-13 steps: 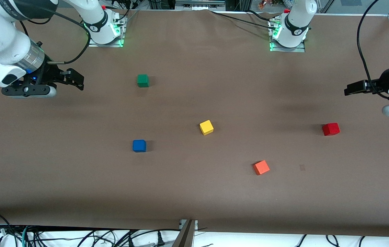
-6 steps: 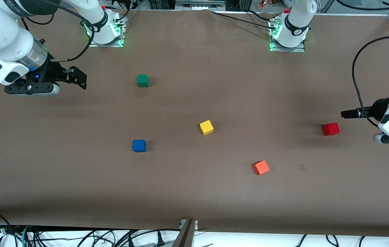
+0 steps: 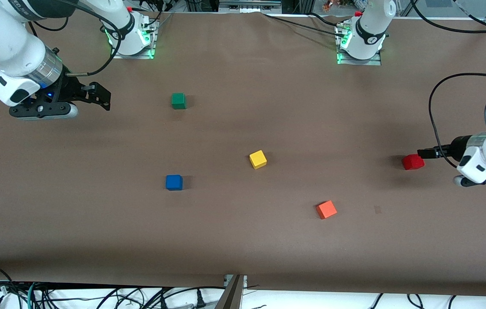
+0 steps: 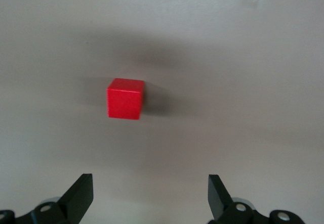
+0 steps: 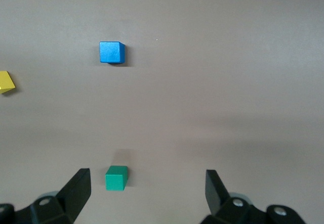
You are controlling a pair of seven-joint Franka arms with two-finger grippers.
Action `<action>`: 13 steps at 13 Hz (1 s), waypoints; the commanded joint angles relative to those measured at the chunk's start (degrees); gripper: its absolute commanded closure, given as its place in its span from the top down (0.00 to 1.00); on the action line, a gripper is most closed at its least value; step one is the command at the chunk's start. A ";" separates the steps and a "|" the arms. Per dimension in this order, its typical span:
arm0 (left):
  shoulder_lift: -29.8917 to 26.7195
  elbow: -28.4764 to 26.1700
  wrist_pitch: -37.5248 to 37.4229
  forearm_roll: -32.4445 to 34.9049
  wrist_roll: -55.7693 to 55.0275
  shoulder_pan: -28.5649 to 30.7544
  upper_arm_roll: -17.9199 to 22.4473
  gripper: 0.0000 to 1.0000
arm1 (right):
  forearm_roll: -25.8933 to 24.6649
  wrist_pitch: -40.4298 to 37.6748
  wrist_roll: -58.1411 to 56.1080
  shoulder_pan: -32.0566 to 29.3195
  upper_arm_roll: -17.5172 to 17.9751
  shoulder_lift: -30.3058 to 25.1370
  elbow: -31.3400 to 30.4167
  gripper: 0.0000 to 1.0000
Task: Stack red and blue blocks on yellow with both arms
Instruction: 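Move the left gripper down over the red cube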
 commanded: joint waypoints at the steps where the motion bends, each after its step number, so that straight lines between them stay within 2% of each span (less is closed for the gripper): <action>1: -1.81 -6.35 4.85 2.09 0.93 0.78 -0.17 1.00 | 0.05 -1.14 0.31 -0.21 0.28 0.24 0.76 1.00; 5: -1.64 -14.53 17.76 2.18 6.71 3.85 -0.17 1.00 | 0.05 -1.41 0.31 -0.21 0.19 0.32 0.67 1.00; 11: -0.85 -21.65 30.69 2.09 8.14 4.74 -0.17 1.00 | -0.04 -1.50 0.22 -0.30 0.10 0.59 0.58 1.00; 13: 0.12 -21.93 32.55 2.09 8.14 5.01 -0.26 1.00 | -0.04 -1.50 0.22 -0.39 0.01 0.59 0.58 1.00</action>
